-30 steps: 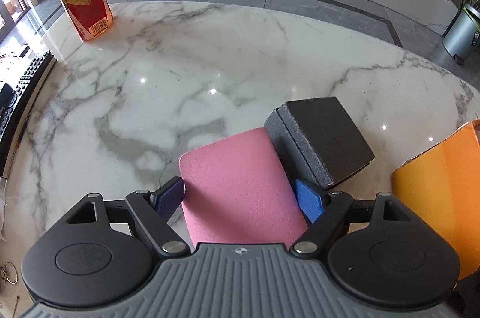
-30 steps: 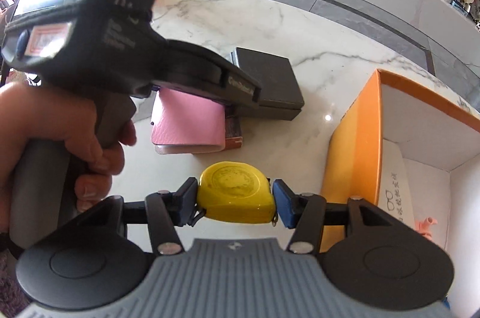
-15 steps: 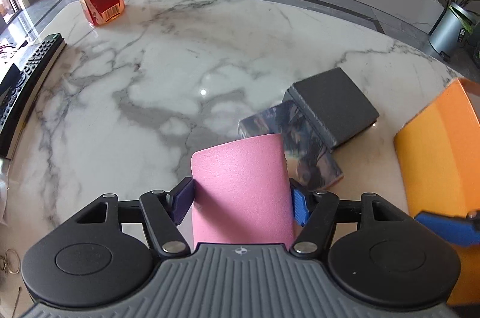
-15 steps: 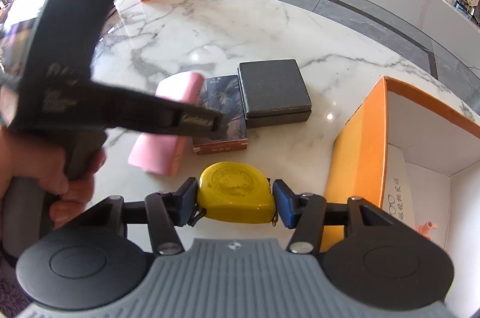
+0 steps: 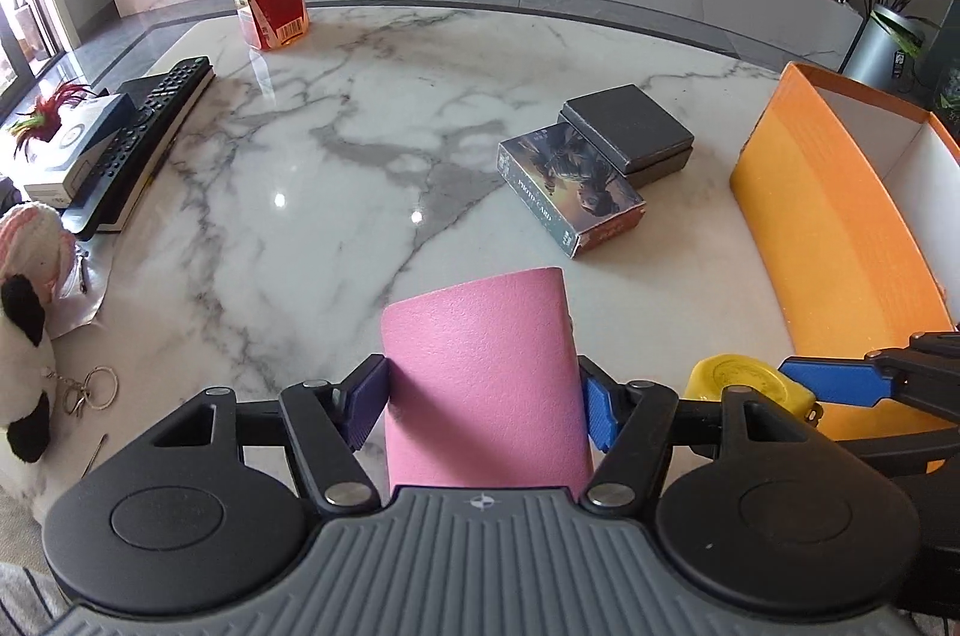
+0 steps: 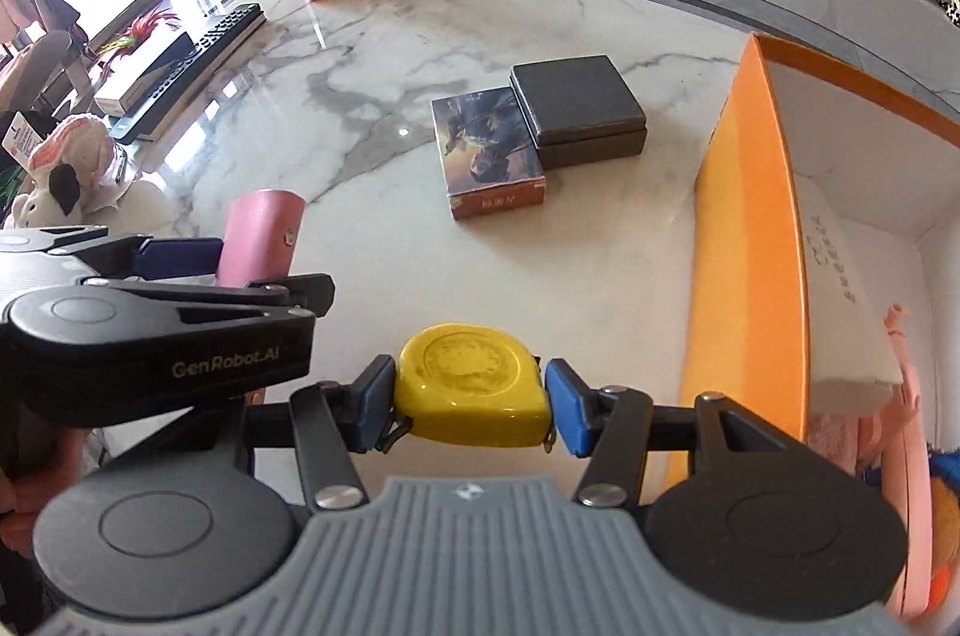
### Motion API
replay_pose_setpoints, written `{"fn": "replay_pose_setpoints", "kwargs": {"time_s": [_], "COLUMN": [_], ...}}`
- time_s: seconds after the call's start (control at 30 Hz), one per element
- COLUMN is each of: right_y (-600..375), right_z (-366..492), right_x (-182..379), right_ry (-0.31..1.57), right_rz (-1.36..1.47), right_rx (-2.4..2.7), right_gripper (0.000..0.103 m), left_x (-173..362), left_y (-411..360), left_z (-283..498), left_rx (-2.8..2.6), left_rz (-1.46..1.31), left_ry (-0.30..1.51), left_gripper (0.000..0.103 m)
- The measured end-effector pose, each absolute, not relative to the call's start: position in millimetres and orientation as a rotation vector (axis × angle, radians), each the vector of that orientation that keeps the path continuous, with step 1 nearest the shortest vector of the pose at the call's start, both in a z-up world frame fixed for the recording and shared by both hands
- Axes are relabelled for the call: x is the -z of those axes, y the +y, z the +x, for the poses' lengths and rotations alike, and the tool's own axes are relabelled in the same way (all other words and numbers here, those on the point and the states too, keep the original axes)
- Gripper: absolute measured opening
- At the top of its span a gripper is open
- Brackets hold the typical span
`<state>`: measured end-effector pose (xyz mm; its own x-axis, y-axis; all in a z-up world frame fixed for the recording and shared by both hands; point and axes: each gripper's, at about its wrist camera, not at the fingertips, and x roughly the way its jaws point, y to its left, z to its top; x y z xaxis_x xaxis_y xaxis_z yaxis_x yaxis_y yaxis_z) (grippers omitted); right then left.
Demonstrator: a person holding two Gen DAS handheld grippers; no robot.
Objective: Organize objects
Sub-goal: 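Grasp the pink leather case with the left gripper while the right gripper carries the tape measure to the box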
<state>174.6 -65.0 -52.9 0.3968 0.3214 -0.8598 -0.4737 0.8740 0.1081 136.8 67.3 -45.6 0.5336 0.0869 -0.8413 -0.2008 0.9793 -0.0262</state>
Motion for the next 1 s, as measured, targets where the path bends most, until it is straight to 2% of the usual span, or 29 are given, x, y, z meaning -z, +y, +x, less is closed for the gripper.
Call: {"fn": "replay_pose_setpoints", "kwargs": {"time_s": [0.57, 0.73, 1.0], "right_y": [-123.1, -151.8, -196.4], "right_z": [109.2, 108.2, 136.7], "right_x": [15.7, -7.3, -35.4], "right_ry": [0.945, 0.895, 0.857], "right_rz": [-0.032, 0.067, 0.005], "right_rx": [-0.474, -0.461, -0.385], "right_gripper": [0.057, 0.057, 0.057], "left_x": [-4.9, -12.7, -25.8], "left_y": [42.3, 31.5, 5.2], "left_z": [77.8, 79.4, 96.1], "left_rx": [-0.164, -0.159, -0.124], "left_rz": [-0.146, -0.149, -0.138], "left_ry": [0.886, 0.865, 0.858], "left_gripper": [0.076, 0.076, 0.076]}}
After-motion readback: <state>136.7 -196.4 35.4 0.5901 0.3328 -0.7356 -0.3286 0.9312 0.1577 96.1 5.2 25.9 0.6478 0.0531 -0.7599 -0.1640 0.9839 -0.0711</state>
